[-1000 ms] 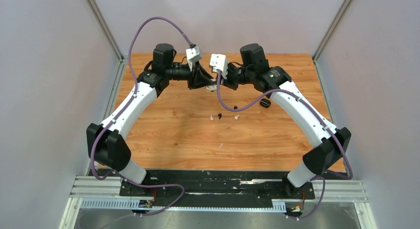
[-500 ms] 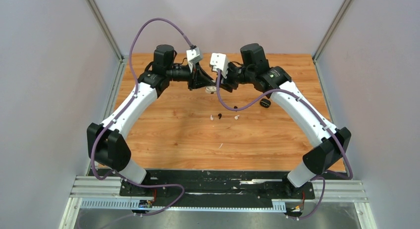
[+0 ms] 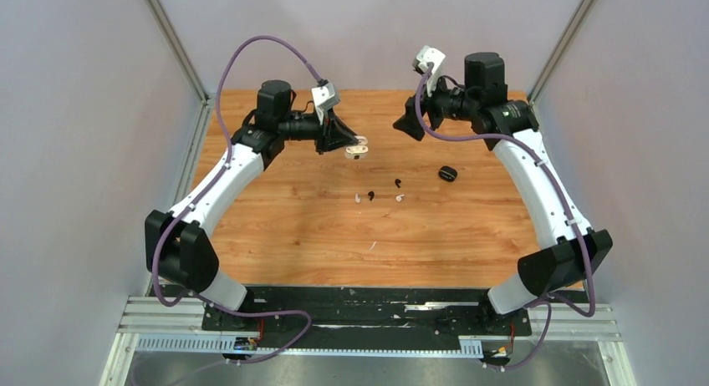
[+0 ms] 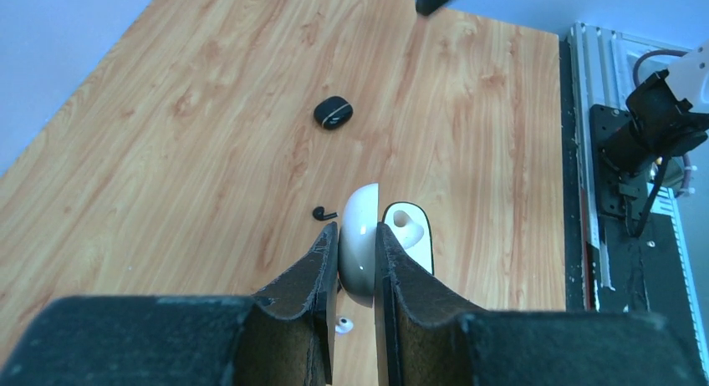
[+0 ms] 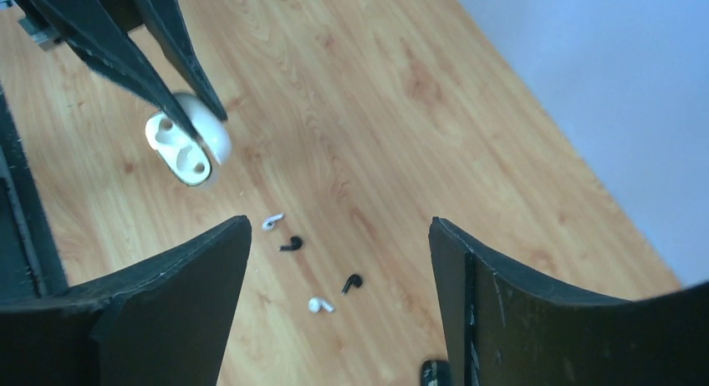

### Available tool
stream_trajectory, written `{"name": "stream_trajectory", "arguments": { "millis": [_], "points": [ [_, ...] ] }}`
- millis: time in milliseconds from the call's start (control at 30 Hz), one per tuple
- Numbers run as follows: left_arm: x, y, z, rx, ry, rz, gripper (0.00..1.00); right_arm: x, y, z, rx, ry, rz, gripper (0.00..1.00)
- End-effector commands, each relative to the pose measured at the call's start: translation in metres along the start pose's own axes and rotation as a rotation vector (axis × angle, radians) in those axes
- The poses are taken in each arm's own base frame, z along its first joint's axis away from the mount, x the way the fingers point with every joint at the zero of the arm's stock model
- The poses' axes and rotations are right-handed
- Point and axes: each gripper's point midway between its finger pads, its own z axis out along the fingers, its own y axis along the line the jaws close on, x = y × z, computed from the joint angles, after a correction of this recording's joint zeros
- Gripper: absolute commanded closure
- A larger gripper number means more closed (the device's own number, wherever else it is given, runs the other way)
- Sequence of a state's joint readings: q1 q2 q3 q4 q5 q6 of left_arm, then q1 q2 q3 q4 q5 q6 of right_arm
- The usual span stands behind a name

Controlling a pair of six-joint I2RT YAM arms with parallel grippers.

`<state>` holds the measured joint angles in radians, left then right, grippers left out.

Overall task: Insert the wireless bluetooth earbuds into the charging case
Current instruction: Adjust the charging case, then adjust the earbud at the center of the board.

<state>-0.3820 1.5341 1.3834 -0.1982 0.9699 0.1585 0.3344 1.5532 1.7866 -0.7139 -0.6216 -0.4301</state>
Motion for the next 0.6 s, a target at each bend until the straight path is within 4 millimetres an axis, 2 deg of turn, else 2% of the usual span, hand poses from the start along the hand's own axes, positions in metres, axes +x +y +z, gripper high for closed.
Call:
{"name": "stream_trajectory", "arguments": {
  "millis": [0,133,233,300,400,567],
  "points": [
    [-0.036,-0.005,-0.013,-0.050,-0.087,0.095,1.00,0.029,0.011,0.002,-0.046,0.009,0.207,0.20],
    [-0.035,-0.009,-0.020,-0.077,-0.088,0.108,1.00,0.069,-0.020,0.005,0.049,0.040,0.393,0.18],
    [-0.032,-0.013,-0.025,-0.098,-0.088,0.106,1.00,0.093,-0.037,0.009,0.100,0.090,0.436,0.19],
    [-0.029,-0.018,-0.029,-0.103,-0.085,0.101,1.00,0.108,-0.037,0.010,0.095,0.120,0.411,0.20],
    [-0.027,-0.023,-0.033,-0.109,-0.082,0.080,1.00,0.134,-0.025,0.010,0.036,0.178,0.343,0.22],
    [-0.019,-0.027,-0.037,-0.136,-0.079,0.016,1.00,0.154,-0.011,0.009,-0.095,0.216,0.255,0.24]
  ]
}}
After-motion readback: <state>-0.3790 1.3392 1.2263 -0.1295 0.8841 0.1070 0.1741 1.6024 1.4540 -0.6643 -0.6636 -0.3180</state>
